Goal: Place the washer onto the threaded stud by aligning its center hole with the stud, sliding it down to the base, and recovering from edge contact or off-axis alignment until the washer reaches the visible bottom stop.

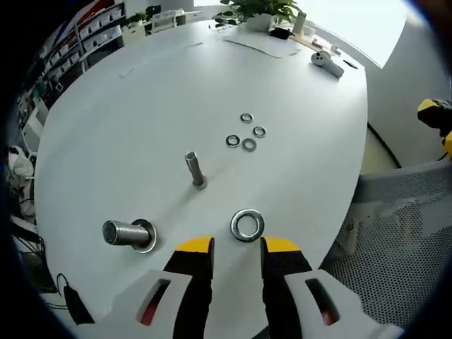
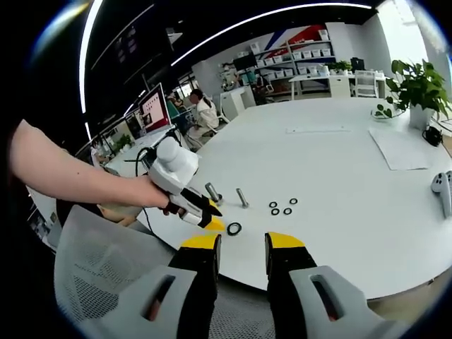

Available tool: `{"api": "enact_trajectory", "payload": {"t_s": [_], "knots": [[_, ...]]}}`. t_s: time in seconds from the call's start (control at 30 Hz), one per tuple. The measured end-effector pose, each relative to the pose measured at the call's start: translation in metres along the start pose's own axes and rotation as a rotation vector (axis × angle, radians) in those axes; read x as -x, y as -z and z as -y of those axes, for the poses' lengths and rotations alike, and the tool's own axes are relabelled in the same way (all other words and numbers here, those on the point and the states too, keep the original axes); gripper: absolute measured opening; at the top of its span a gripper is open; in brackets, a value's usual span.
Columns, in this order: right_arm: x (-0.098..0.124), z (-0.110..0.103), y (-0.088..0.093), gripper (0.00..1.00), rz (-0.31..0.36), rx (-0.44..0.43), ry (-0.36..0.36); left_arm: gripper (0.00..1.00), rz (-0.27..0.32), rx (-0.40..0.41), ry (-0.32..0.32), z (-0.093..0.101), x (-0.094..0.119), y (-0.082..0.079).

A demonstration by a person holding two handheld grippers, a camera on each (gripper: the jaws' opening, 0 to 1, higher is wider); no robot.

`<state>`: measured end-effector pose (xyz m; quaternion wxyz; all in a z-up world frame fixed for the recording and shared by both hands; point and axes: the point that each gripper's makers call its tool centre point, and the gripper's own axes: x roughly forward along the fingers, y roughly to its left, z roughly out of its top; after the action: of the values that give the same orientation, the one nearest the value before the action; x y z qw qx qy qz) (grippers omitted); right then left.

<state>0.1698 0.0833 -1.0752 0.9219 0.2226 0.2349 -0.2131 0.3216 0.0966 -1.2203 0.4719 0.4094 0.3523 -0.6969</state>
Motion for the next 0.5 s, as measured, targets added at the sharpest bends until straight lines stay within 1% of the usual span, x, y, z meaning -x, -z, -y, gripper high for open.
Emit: {"api": "enact_trajectory", "payload": {"t_s": [0.07,0.17,0.27,0.3,0.37,0.43,0.5], "knots": [[0.001,0.0,-0.001,0.28,0.001,0.0,0.003,0.25,-0.003,-0.021,0.006,0.004,-0.005,-0.003],[0.0,0.001,0.0,0.28,0.0,-0.002,0.007,0.26,-0.018,-0.049,0.007,0.011,-0.008,-0.002],[0.001,0.0,0.0,0.28,-0.002,-0.001,0.008,0.26,-0.03,-0.077,0.01,0.012,-0.015,-0.001],[0.001,0.001,0.0,0.28,-0.003,-0.001,0.007,0.26,-0.033,-0.086,0.009,0.012,-0.015,-0.001],[-0.002,0.002,0.002,0.28,-0.006,0.001,0.008,0.26,-0.033,-0.103,0.005,0.02,-0.011,-0.007],[0.0,0.002,0.002,0.28,-0.006,0.001,0.009,0.26,-0.04,-0.12,-0.004,0.011,-0.017,-0.006],[0.0,0.002,0.001,0.28,-0.003,-0.002,0.011,0.26,-0.043,-0.119,-0.011,0.01,-0.016,-0.005]]}}
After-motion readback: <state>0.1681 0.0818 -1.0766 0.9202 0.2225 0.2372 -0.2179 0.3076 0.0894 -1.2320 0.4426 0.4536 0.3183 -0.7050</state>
